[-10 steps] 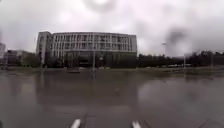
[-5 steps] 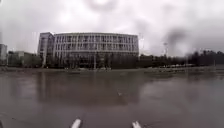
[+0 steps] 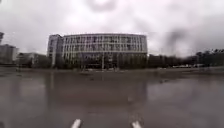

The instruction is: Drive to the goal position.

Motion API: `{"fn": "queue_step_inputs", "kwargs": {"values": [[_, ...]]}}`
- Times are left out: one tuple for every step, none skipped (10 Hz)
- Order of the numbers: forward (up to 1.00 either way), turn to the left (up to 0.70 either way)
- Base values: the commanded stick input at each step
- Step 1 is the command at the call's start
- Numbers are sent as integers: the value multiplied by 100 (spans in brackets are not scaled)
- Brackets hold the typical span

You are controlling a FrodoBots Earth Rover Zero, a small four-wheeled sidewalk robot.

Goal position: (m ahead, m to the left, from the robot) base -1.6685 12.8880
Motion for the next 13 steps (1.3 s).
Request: {"fn": "queue_step_inputs", "kwargs": {"values": [[70, 35], [70, 35], [70, 35], [70, 35], [70, 35], [70, 35], [70, 21], [70, 2], [70, 0], [70, 0], [70, 0], [70, 0], [70, 0]]}}
